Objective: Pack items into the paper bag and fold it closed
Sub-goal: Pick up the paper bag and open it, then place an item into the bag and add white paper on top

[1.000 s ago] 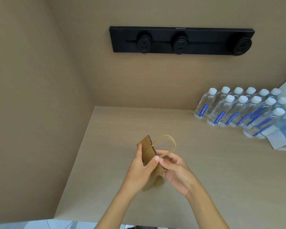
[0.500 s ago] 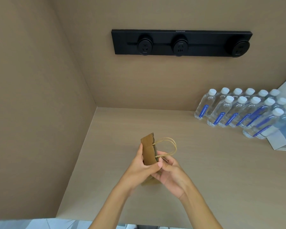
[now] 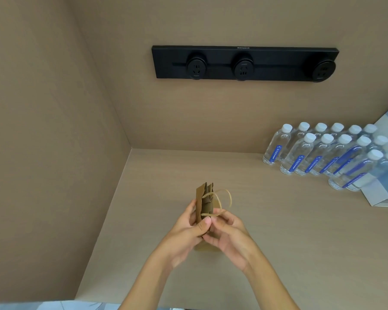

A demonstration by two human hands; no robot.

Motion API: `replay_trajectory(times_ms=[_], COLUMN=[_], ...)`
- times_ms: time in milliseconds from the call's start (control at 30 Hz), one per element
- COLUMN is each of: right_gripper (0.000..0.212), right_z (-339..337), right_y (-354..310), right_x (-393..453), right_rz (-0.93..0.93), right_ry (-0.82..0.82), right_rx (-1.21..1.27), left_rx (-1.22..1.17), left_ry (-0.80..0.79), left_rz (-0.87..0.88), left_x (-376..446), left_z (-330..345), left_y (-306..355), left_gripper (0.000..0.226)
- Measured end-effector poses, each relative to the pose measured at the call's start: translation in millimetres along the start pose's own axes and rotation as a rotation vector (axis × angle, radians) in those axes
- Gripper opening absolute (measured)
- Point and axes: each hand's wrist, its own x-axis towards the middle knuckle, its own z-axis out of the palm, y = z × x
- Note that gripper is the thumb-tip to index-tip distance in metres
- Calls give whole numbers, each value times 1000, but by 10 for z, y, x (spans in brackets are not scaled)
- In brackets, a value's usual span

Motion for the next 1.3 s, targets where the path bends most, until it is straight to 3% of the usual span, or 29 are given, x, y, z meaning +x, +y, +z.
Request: replay_trajectory(times_ms=[133,267,333,433,567,633,700,867,933,967,1000,1067,1167,1233,1300], right_gripper=[27,39,60,69,51,37,38,75,52,30,22,36,23,19,22], right_z=[-5,123,156,159,257,289,324,264,273,302,313,348,438,500,491], right_y=[3,51,10,-166,-362,-409,-475,-680,-754,-768,-764,-721,-683,-712,-765], right_x=[23,53,36,-105,-276,-300,-330,-396,-440,-460,-456,-427,-439,-472,-496], right_rz=[-94,-259,-309,-399,-452,-406,-349,-156,-60,-64,-111,-199,-228,-250,-455], right_ry=[92,299,342,466,463,392,327,129,86,107,166,341,496,450,283], right_rx=[-63,-461,-550,-762,-1321,-1645,-1804,-1863,-1776,-1722,-1696,-1736,-1962,-2199,-2347], left_rx=[-59,442,725,943,1130,1137,1092,1061,1114,1162,1232,1340,1311,1263,1232], left_ry=[113,444,594,681,704,706,738,676,629,615,611,597,498,437,405], left_rz=[-68,-144,-99,-58,-56,-62,-31,248,275,234,166,0,-84,-45,-15], left_x=[19,76,74,44,75,115,141,154,131,124,112,77,25,3,-16], left_z=[-76,20,2,-114,-194,-149,-97,-7,8,21,45,106,151,133,127], left_y=[36,127,227,424,590,649,679,569,510,484,456,400,335,313,311], left_gripper=[41,21,14,21,25,19,15,41,41,36,29,27,44,63,73])
